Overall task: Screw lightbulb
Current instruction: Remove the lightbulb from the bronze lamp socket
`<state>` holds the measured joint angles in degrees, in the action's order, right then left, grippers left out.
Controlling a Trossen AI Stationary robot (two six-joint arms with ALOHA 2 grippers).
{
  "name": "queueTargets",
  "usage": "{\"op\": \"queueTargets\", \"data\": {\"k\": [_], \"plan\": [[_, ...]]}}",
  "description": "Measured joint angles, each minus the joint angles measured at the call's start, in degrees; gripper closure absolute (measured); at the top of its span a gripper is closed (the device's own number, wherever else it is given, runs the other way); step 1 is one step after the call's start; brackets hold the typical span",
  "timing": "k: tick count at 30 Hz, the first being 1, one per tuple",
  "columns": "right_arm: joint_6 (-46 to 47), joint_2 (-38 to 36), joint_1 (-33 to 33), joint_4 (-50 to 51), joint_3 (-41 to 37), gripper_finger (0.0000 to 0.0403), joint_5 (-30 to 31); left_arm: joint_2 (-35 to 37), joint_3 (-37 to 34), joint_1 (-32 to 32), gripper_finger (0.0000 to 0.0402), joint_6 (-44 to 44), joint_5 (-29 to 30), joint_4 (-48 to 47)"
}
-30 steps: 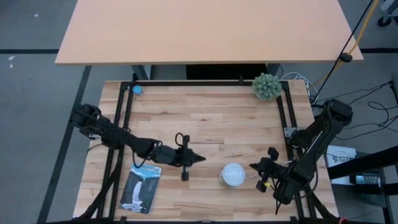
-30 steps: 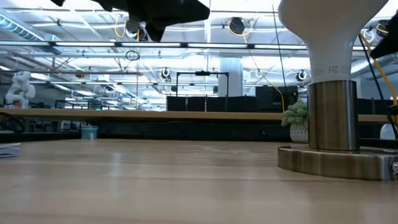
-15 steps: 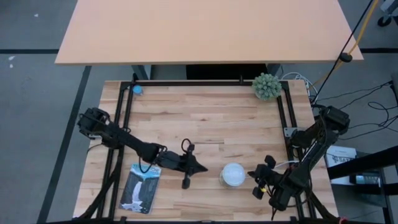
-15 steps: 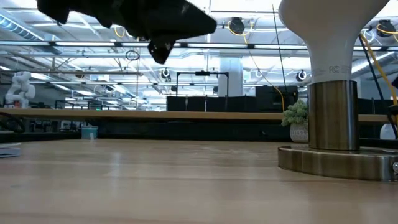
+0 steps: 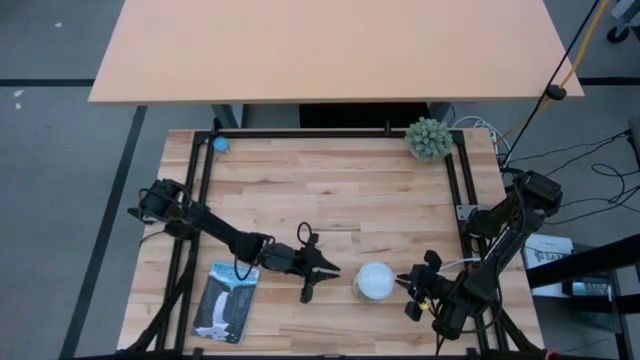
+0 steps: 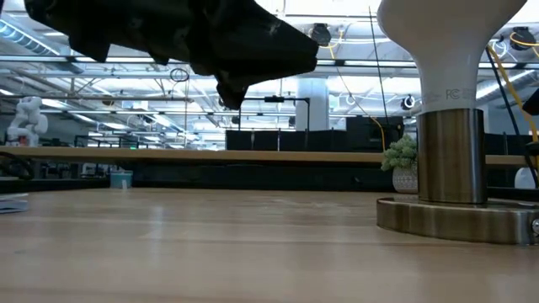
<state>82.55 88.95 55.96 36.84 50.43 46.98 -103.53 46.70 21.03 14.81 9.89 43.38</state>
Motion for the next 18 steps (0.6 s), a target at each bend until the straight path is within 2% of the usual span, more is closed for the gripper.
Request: {"op": "queueTargets", "data": {"k": [5, 10, 18], "plan": [[-2.36, 0.0, -0.31, -1.37, 0.0, 0.0316, 2.57, 0.0, 0.0, -1.3, 0.0319, -3.11, 0.82, -0.25], [-5.75, 0.0, -0.99, -5.51, 0.0, 0.0294, 2.62, -1.7, 0.46, -0.9, 0.0319, -3.26, 1.25, -0.4], [-10.04, 0.0, -1.27, -10.42, 0.0, 0.0291, 2.54, -12.09, 10.32, 0.05, 0.0319, -6.26, -0.46, -0.61]]}}
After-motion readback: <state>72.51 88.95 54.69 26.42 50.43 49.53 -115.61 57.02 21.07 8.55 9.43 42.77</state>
